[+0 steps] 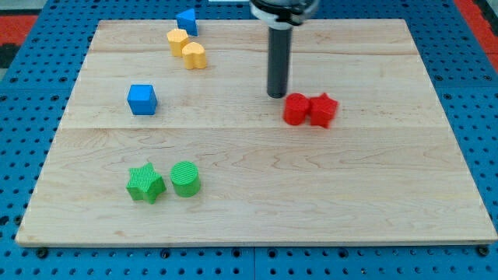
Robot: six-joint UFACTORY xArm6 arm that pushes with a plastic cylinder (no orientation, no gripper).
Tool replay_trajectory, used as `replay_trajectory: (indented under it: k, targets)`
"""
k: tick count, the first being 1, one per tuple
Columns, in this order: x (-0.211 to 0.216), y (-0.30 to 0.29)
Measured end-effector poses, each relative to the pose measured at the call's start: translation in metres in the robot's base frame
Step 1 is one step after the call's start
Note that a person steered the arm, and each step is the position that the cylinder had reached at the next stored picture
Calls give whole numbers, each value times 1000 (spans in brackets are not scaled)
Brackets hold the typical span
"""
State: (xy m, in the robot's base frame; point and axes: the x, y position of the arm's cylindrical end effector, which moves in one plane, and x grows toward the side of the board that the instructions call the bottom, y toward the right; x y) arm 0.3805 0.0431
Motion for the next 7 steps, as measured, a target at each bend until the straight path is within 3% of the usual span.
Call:
replay_trajectory:
  k: [1, 2, 3, 4, 5, 6, 7]
  targets:
    - [-26, -67]
    - [-24, -112]
    - [-49, -132]
    - [-76, -206]
    - [-132, -285]
    - [-188, -259]
    - [-189, -253]
